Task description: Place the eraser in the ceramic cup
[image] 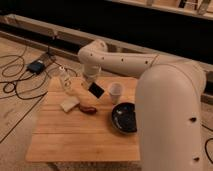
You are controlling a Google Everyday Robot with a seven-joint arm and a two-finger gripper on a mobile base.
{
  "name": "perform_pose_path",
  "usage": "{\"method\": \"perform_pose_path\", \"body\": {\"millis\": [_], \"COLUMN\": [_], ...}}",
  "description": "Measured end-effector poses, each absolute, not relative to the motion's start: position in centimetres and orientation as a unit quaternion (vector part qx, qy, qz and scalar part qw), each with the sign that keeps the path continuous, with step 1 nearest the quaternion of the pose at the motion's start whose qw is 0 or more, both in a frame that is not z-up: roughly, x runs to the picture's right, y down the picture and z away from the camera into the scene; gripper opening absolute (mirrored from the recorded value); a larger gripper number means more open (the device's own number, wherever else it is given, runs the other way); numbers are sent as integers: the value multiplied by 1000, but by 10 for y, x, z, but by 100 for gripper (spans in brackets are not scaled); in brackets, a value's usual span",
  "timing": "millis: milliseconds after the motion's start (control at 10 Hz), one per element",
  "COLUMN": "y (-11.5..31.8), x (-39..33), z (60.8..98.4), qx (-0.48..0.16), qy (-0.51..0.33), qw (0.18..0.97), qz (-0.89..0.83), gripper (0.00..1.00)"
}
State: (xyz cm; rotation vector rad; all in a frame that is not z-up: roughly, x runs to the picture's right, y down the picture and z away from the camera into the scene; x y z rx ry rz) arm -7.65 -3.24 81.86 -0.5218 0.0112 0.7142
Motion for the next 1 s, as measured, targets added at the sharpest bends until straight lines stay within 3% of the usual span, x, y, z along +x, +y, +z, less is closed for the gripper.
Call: {"method": "perform_pose_path", "body": {"millis": [400,1000], "y": [-72,-83], "x": [-43,-5], "z": [827,868], "qx": [-228,-213], "qy": [-1,-2], "qw": [882,839], "qz": [411,501], "gripper": [0,0]}}
